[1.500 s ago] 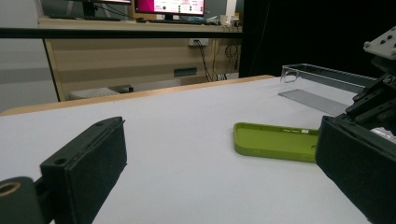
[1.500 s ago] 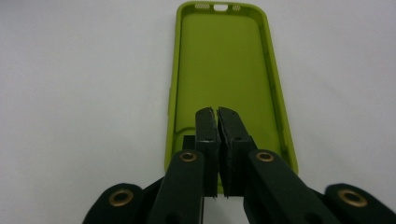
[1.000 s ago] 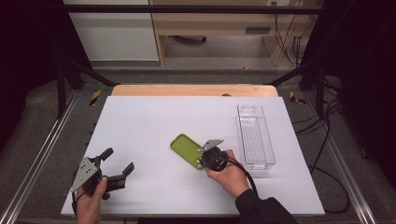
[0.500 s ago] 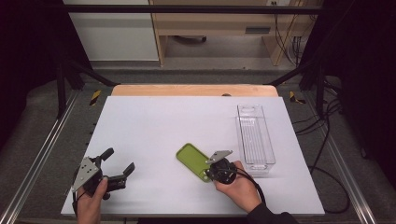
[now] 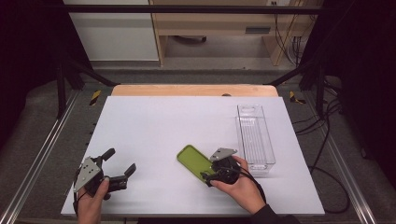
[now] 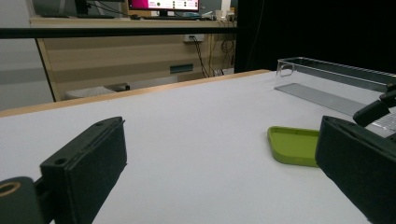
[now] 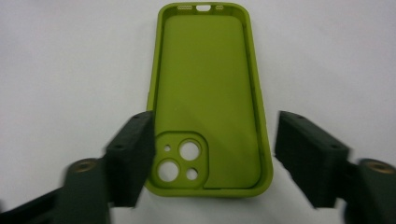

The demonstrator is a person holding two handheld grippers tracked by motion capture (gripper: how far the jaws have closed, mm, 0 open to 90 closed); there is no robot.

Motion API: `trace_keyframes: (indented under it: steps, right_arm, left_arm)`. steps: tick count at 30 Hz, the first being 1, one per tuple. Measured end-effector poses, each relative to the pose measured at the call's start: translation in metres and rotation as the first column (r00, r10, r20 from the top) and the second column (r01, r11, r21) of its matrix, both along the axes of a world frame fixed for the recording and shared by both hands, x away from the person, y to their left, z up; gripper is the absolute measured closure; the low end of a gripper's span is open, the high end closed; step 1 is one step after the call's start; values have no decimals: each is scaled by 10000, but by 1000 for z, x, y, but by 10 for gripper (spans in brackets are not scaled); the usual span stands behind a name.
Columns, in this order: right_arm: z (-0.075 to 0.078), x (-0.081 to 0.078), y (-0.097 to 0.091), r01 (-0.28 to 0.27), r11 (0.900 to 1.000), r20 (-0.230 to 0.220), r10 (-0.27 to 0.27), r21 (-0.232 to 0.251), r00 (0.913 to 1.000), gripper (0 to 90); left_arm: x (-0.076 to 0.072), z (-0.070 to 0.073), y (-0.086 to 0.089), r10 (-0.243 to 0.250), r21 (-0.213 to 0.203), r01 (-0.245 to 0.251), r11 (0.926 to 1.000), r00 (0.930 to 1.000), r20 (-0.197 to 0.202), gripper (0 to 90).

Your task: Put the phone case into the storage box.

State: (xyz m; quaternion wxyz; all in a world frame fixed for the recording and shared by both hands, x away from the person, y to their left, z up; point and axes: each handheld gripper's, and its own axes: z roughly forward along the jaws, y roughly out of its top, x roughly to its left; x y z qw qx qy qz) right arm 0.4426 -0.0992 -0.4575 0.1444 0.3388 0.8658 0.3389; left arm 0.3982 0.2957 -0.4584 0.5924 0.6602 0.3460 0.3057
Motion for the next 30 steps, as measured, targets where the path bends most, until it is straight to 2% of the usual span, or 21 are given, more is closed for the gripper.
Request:
trace_keyframes:
  steps: [5, 18, 30]
  right_arm:
    - [-4, 2, 5, -11, 10000, -254, 9, -59, 9997, 85]
    - [-18, 4, 8, -110, 9997, -531, 98, -226, 9985, 70]
    - [-24, 5, 5, -25, 10000, -583, 21, -61, 9983, 76]
  left_arm:
    - [0, 0, 0, 3, 19, -3, 10000, 10000, 1, 16]
    - [0, 0, 0, -1, 57, 0, 10000, 10000, 4, 16]
    - [0, 0, 0, -26, 71, 26, 10000, 10000, -5, 16]
